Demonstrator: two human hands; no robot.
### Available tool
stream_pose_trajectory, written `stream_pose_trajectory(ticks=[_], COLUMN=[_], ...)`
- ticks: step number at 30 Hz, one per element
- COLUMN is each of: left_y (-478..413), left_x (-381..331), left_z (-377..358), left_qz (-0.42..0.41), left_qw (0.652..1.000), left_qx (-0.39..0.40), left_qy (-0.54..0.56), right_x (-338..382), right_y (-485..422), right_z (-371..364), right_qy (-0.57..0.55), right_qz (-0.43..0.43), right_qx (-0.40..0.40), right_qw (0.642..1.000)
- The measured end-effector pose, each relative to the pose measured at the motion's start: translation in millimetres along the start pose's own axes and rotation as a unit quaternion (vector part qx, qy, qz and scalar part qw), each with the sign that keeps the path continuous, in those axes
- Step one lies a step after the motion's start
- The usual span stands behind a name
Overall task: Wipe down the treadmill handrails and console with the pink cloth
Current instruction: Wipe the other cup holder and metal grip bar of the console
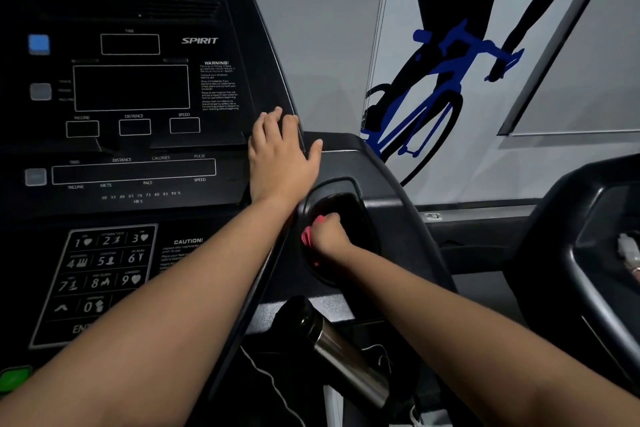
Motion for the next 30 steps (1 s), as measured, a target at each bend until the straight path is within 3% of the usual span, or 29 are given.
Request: stream_pose_trajectory(ticks=[2,4,8,12,17,23,30], left_y=[1,0,1,0,1,0,-2], left_x=[-1,0,2,2,1,0,1], left_z=[0,1,2,3,2,2,1], left_qz=[0.000,0.002,0.005,0.006,0.007,0.002,-0.001], left_qw=[1.000,1.000,1.000,1.000,1.000,1.000,1.000], left_qx=[0.005,0.006,0.006,0.001,0.000,-0.012,-0.019], left_qy=[-0.002,0.001,0.008,0.021,0.016,0.013,0.009], right_x=[4,15,31,33,42,47,41], right_y=[12,34,77,83,59,29,14], right_z=[-2,-1,15,47,39,13,-5], right_qy=[0.136,0.311,0.599,0.686,0.769,0.791,0.752], right_qz=[0.043,0.096,0.171,0.186,0.229,0.299,0.321], right_qx=[0.061,0.111,0.177,0.178,0.097,0.030,0.116], right_qw=[0.988,0.939,0.762,0.680,0.589,0.532,0.565])
Point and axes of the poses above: each hand's wrist, its own y-axis away from the middle knuckle, its own z-axis out of the back of the hand, x = y × z, the point moved 7 cm from there along -y, towards the middle knuckle, and after that the axes turned 7 degrees about x, right-handed, at the moved point
